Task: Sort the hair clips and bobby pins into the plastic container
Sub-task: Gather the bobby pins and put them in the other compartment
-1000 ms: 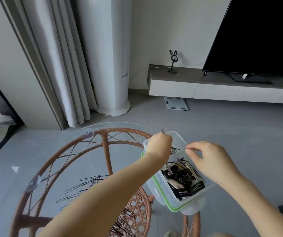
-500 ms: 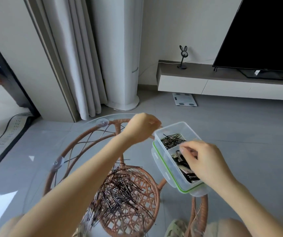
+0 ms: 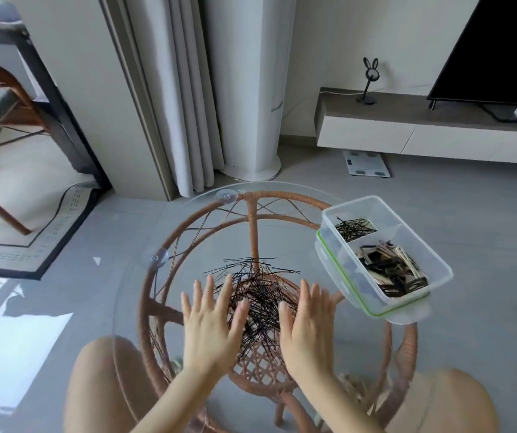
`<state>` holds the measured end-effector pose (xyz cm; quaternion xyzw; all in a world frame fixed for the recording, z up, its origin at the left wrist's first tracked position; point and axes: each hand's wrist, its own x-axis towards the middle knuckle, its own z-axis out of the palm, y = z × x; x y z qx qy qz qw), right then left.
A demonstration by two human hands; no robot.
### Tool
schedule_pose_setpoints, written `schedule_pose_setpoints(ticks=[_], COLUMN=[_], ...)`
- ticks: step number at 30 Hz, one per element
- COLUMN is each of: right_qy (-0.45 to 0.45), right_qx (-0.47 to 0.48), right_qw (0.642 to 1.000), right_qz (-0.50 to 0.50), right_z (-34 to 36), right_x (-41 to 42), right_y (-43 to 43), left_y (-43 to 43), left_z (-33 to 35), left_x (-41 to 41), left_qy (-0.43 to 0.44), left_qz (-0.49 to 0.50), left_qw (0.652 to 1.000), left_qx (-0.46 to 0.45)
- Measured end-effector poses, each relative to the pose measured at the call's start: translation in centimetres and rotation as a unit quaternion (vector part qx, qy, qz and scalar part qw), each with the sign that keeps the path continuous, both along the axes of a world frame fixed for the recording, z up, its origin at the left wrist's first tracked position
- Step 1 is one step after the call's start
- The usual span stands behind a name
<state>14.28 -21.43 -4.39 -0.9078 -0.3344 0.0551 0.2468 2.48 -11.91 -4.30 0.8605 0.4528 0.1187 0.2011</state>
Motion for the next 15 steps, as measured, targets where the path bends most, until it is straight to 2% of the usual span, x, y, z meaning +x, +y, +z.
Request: schedule_pose_setpoints(ticks=[4, 7, 9, 10, 12, 15], right_qy=[0.018, 0.048, 0.14, 0.182, 0.166, 0.143], right_qx=[0.017, 0.061, 0.123, 0.149, 0.163, 0.089], right_qw=[1.0, 0.996, 0.979, 0.966, 0.967, 0.982], right_qz=[0.004, 0.04, 0.088, 0.107, 0.099, 0.082], right_z=[0.8, 0.8, 1.4, 1.6, 2.1, 2.6], right_x=[-1.0, -1.0, -0.4, 0.1, 1.8, 4.0], right_y=[2.0, 1.9, 1.4, 1.2, 1.9, 4.8], left_y=[-0.4, -0.6, 0.3, 1.3, 4.2, 7.5], left_z=[-0.1, 0.6, 1.3, 1.6, 1.6, 0.9], left_x=[3.9, 5.5, 5.3, 5.1, 5.0, 5.5], left_qy=[-0.112, -0.222, -0.266, -0.254, -0.162, -0.005], left_qz=[0.056, 0.086, 0.12, 0.134, 0.13, 0.025], left_qw=[0.991, 0.968, 0.955, 0.958, 0.978, 1.0], left_qx=[-0.04, -0.079, -0.057, -0.02, 0.029, -0.016])
